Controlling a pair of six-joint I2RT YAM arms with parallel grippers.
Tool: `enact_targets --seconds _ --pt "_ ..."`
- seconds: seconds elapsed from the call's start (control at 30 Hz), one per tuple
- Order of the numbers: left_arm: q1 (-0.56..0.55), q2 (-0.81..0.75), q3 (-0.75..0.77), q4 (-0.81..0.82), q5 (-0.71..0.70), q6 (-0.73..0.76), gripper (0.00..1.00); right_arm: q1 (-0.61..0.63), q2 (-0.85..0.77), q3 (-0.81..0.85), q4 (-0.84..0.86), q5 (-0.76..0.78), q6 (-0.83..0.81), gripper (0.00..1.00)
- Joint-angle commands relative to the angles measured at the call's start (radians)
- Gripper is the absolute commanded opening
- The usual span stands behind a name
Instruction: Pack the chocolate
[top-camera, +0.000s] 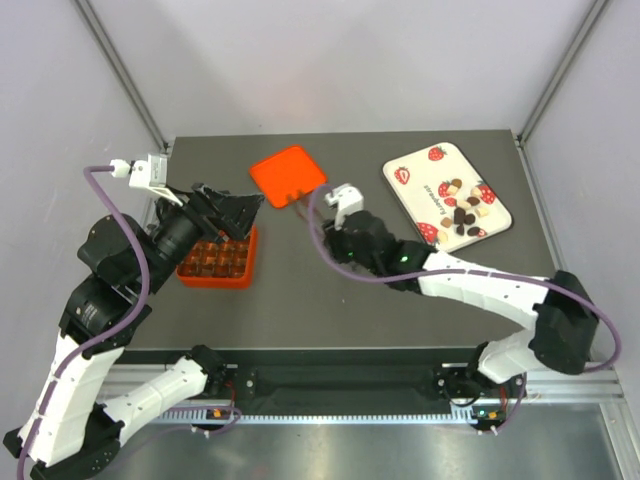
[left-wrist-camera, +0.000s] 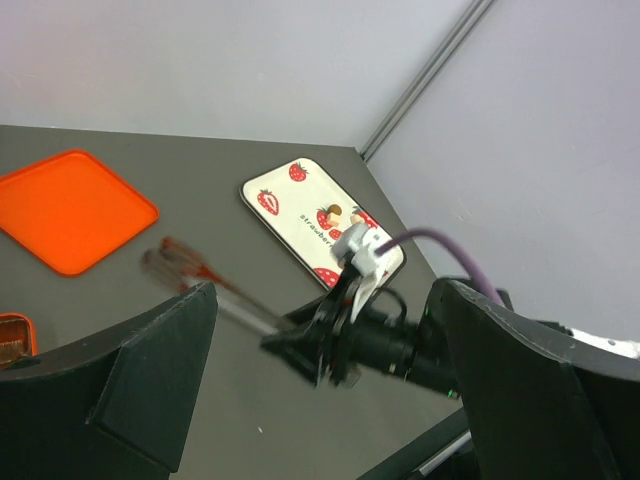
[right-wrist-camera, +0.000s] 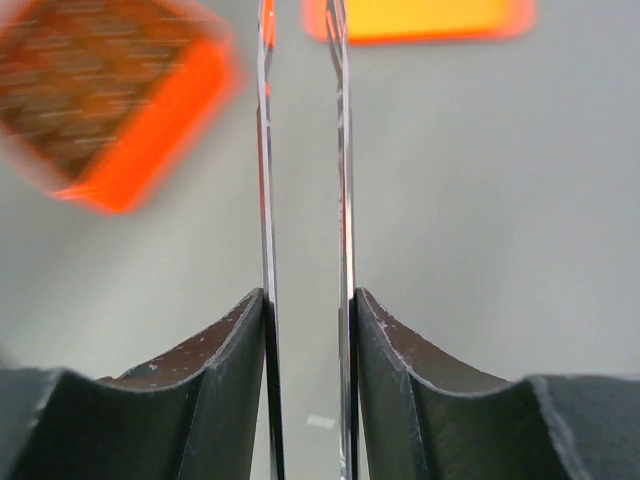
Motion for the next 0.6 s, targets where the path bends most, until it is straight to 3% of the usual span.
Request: enact_targets --seconds 0.0,0.23,0.57 --pt "0.003 0.0 0.008 0.034 0.003 0.008 0.98 -0.143 -0.117 -0.056 -0.071 0.072 0.008 0.38" --pt "0.003 0.004 -0.016 0.055 0.003 0.001 0.98 -0.422 -0.212 -0.093 -0.234 0.096 0.002 0.39" --pt "0.003 0.04 -0.024 0.072 0.017 0.001 0.98 -0.717 -0.023 0.033 -0.362 0.08 -0.012 0.4"
